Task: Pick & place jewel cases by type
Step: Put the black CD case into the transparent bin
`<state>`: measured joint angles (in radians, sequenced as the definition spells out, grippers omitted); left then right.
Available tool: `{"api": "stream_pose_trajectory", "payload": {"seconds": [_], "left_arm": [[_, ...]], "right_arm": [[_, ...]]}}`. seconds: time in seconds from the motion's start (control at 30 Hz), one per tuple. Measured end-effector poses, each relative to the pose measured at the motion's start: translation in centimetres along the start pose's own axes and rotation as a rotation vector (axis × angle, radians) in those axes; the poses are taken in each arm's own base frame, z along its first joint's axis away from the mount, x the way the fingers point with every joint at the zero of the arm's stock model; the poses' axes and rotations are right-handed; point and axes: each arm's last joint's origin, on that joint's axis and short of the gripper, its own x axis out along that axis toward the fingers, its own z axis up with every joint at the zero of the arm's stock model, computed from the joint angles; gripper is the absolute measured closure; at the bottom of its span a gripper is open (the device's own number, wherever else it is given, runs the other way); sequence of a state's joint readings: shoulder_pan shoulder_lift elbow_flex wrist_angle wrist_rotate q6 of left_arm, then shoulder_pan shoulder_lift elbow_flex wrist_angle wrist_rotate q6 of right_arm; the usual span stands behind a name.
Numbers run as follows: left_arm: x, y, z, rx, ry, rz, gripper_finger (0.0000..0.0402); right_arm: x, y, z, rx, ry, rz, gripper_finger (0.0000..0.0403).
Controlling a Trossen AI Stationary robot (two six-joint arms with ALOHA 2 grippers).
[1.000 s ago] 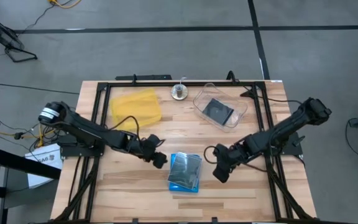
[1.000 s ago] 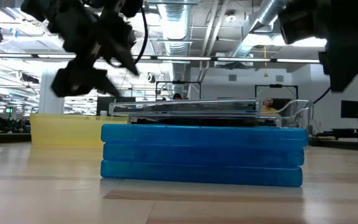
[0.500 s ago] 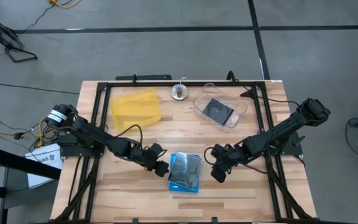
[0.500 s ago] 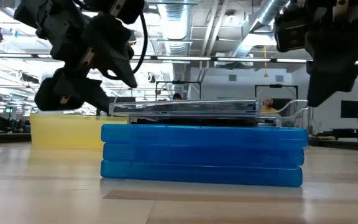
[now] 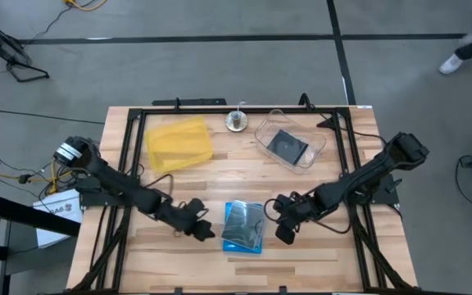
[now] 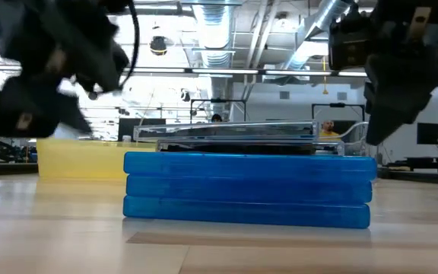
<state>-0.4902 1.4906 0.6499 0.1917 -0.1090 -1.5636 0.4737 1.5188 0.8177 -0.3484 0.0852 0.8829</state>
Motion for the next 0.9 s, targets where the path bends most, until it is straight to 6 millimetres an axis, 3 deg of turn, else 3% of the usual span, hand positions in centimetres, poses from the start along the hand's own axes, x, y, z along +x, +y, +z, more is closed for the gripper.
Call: {"api": "stream_pose_trajectory", "payload": {"seconds": [0.23, 0.37, 0.5, 0.6, 0.9], "left_arm": [[-6.2, 1.4, -0.4, 0.077, -0.119, -0.199, 0.0209], [-8.7, 5.6, -0.4, 0.039, -0.295, -0.230, 0.0209], [-9.1, 9.7, -0.6, -0.112, -0.372, -0.367, 0.0209], [-9.3, 9.5, -0.7, -0.105, -0.386, -0.464, 0.0209], [-6.8, 8.6, -1.3, -0.094, -0.289, -0.416, 0.0209]], "right_arm": [[0.6, 0.4, 0.0, 0.006, 0.031, 0.053, 0.0400], [0.5, 0.4, 0.5, 0.022, 0.034, 0.066, 0.0402], [0.1, 0.6, 1.6, 0.040, 0.017, 0.086, 0.0402], [-0.2, 0.9, 2.4, 0.025, -0.010, 0.092, 0.0402], [-0.8, 0.5, 4.0, -0.026, -0.078, 0.016, 0.0403]]}}
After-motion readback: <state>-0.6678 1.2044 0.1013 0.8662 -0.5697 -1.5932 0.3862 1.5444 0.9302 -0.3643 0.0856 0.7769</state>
